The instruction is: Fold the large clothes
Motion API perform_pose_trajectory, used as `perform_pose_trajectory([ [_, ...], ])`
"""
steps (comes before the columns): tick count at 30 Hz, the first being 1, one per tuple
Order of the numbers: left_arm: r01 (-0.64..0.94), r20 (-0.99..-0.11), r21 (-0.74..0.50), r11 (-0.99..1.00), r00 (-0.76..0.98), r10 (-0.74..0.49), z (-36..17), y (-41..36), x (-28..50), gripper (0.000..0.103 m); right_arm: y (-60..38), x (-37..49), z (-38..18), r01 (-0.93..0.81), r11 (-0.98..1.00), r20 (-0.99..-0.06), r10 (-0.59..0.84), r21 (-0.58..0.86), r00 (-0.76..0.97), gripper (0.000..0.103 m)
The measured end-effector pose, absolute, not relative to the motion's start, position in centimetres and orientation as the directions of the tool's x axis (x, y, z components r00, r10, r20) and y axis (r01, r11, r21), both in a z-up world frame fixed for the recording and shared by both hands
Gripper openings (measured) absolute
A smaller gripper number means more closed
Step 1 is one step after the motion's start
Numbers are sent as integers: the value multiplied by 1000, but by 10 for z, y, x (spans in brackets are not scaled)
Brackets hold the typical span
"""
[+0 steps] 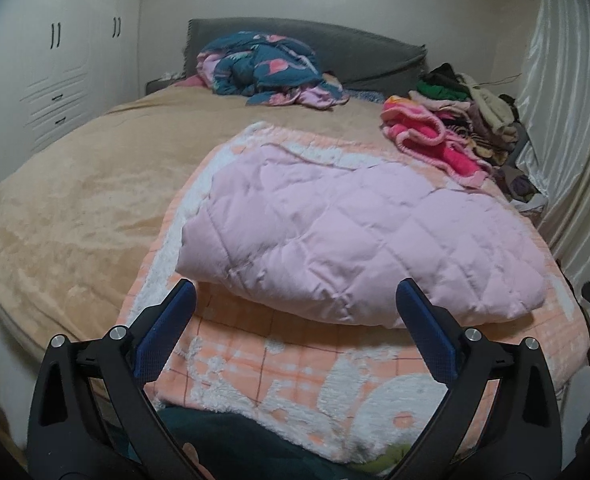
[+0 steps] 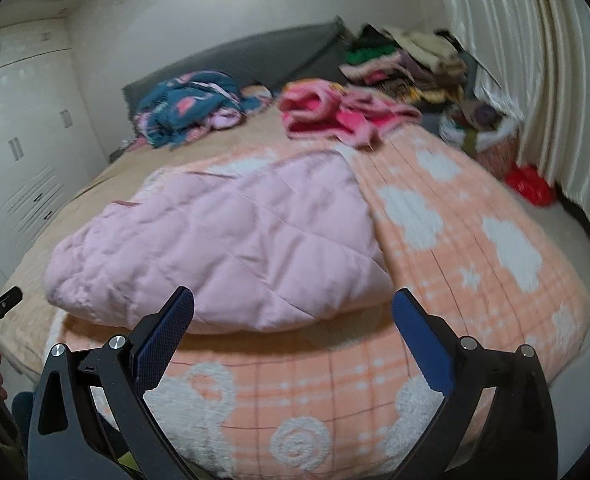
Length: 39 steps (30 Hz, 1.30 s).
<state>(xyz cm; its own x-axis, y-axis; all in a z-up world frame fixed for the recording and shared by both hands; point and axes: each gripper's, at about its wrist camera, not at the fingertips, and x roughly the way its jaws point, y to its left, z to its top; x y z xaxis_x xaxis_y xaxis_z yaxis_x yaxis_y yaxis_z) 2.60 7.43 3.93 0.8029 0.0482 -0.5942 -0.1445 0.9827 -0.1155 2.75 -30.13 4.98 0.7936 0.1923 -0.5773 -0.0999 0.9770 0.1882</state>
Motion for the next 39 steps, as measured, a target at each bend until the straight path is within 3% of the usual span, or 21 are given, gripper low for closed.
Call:
perform_pose_trajectory([
  [8,-101,-550,-104,989,835,27,58,60,3,94,-259,-5,80,-209,968,-522,251,139,815,99],
  [20,-34,-575,-110,993,817,-36,44,42,-34,94,-198,-59,66,-339,938,-517,328,76,791,99],
  [39,-46,-591,-106,993,806,-25,36,44,-33,94,-190,-59,59,-349,931,-543,347,103,765,99],
])
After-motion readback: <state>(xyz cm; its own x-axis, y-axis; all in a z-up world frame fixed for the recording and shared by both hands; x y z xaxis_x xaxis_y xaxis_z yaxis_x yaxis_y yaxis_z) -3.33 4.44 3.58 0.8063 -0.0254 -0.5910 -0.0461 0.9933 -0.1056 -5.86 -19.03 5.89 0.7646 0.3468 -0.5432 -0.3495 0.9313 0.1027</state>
